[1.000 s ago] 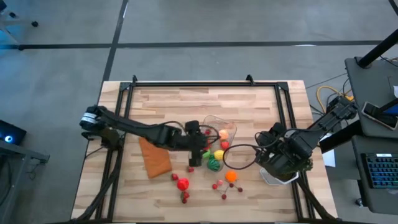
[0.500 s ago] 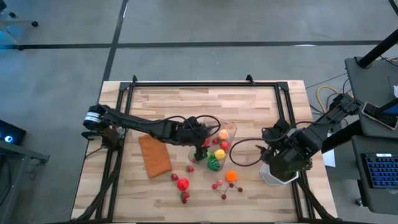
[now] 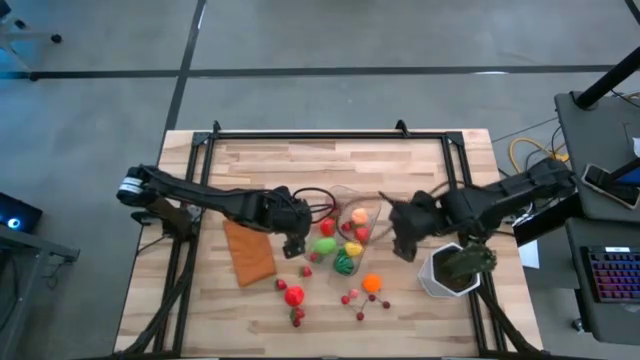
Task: Pick and placing Produce into tupperware
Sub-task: Put the red cherry into the transparent bin
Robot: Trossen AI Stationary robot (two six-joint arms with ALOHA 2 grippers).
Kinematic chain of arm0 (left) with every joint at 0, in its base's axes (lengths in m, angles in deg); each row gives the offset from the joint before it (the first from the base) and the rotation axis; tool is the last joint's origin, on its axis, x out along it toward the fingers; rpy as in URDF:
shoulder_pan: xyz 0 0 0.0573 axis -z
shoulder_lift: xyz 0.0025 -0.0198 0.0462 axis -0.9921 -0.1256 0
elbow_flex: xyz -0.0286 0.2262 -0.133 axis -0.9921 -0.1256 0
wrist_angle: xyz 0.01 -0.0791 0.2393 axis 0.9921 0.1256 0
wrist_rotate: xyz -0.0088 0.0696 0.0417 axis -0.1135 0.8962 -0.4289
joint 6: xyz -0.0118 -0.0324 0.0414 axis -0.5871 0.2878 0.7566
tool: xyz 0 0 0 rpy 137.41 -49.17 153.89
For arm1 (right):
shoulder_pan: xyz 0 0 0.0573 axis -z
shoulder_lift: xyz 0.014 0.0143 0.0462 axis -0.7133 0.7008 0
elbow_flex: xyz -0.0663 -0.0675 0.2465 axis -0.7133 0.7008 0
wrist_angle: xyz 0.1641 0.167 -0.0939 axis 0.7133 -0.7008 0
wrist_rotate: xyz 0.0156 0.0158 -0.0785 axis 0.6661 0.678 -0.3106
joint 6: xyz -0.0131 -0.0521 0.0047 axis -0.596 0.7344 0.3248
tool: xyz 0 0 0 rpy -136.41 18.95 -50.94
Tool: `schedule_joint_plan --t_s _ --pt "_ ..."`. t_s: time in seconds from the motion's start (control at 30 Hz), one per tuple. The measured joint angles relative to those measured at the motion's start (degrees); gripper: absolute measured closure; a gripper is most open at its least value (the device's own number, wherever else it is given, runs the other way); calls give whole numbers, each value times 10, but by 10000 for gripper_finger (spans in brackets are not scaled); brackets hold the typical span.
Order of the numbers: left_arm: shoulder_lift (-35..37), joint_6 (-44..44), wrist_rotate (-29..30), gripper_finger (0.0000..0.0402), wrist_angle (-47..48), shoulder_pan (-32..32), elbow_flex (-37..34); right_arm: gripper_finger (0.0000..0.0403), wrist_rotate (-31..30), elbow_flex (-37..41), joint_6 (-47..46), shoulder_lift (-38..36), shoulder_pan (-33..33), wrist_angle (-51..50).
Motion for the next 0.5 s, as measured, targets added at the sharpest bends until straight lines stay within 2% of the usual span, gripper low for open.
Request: schedule_joint_plan --t_s 0.2,0.4,0.5 --pt "32 0 0 66 5 3 -39 78 21 -49 15 4 27 7" --pt "99 11 4 66 5 -3 -132 78 197 -69 56 88 71 1" --pt "144 5 -15 66 -14 -9 -188 78 243 -80 98 152 66 -21"
